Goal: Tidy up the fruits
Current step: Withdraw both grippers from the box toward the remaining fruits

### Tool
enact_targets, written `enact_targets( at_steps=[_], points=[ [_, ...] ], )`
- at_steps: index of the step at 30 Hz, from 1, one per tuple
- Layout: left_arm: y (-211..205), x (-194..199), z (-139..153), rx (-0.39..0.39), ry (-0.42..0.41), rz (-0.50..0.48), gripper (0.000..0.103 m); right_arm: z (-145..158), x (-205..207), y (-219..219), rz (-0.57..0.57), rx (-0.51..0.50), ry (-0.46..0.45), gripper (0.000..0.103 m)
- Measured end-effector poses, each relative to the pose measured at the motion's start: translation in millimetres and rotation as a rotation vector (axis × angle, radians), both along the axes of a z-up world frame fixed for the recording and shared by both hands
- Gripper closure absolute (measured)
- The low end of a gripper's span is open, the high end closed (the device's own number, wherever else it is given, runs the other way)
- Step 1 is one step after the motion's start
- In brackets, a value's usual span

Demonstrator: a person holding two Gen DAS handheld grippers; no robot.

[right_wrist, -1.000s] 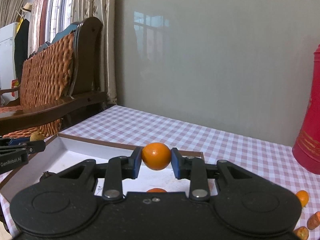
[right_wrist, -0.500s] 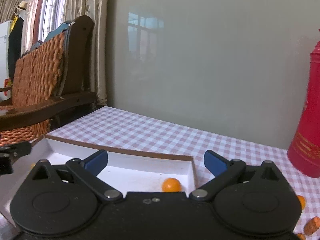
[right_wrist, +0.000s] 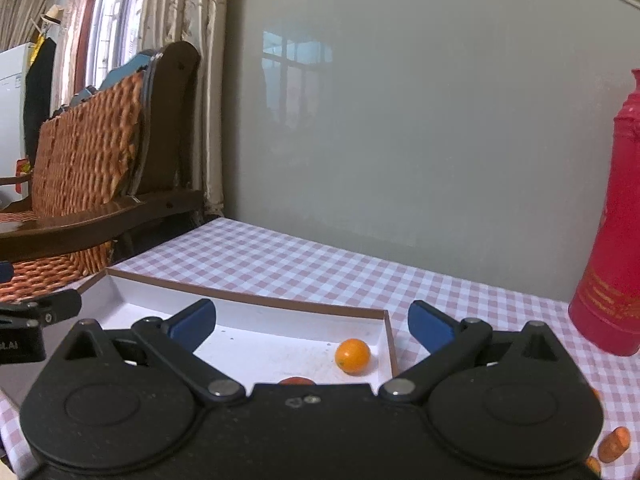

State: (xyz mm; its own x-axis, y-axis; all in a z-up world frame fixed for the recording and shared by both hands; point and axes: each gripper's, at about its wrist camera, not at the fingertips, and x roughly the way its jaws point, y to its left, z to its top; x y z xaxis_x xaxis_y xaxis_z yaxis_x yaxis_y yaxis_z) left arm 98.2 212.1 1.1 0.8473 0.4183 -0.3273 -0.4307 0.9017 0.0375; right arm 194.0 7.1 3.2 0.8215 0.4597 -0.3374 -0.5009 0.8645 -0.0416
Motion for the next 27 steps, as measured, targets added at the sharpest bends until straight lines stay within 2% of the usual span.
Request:
enact_targets(
  at_steps=[6,10,13,15,22,27],
  points=[
    [-18.2,-7.0,3.4,0.039,0.01,-0.015,0.0,5.6,-23.4,-13.9,0.008,0.016,-0.072,0.006],
    [-31.0,-10.8,4.7,0.067,0.012,-0.005,0.0,7.1,-33.7,-26.0,-0.003,0.018,-0.07,0.006],
    [-36.0,-16.3,5.1,0.035,0.013,-0.02,0.0,9.5,-41.5,-34.1,-0.012,0.022,-0.076,0.006],
    [-41.7,-21.4,4.9,0.042,0.017,-0.018,0.0,11.4,-45.9,-40.2,-0.02,0.025,-0.081,0.006],
    [-64.7,-45.1,4.7,0.08,0.019,-0.06,0.0,11.3,-61.5,-58.7,-0.049,0.029,-0.079,0.006],
    [-77.4,-56.2,7.1,0.073,0.002,-0.097,0.0,11.1,-78.2,-70.8,-0.057,0.019,-0.086,0.006]
  ],
)
